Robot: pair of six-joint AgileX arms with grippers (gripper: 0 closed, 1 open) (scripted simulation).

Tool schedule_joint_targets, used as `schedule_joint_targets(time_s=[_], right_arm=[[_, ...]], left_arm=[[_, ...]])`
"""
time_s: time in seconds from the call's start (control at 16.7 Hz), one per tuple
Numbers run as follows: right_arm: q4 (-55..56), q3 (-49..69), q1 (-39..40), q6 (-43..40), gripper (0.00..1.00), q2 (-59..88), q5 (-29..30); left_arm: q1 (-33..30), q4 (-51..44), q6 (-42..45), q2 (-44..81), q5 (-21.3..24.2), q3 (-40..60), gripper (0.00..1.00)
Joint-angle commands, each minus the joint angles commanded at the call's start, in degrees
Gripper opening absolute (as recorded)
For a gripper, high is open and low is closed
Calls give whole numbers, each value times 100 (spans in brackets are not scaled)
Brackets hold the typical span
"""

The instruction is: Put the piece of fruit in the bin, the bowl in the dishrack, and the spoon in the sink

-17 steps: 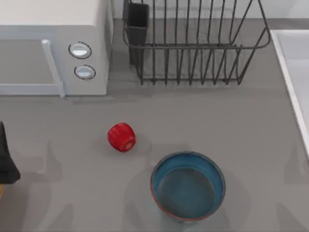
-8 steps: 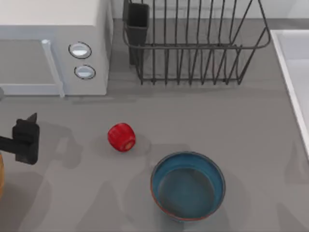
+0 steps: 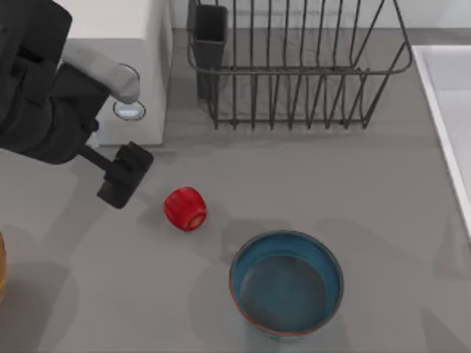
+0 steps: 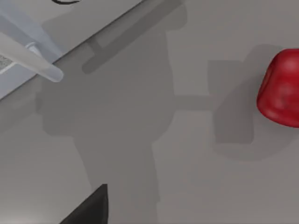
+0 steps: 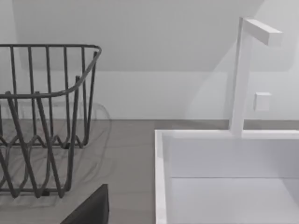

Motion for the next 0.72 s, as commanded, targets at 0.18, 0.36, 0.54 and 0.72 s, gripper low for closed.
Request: schedule_joint_targets(time_s=[0.18, 0.36, 0.54, 0.72], right_arm=[[0, 0, 0, 0, 100, 0, 0], [0, 0, 0, 0, 100, 0, 0], [0, 0, 0, 0, 100, 0, 0], [0, 0, 0, 0, 100, 0, 0]], left_arm=[[-346, -718, 287, 1414, 38, 1087, 100], [-625, -1302, 518, 2554, 70, 1975, 100], [-811, -1691, 670, 3300, 92, 2568, 100], [-883, -1841, 727, 3584, 101, 2797, 100]])
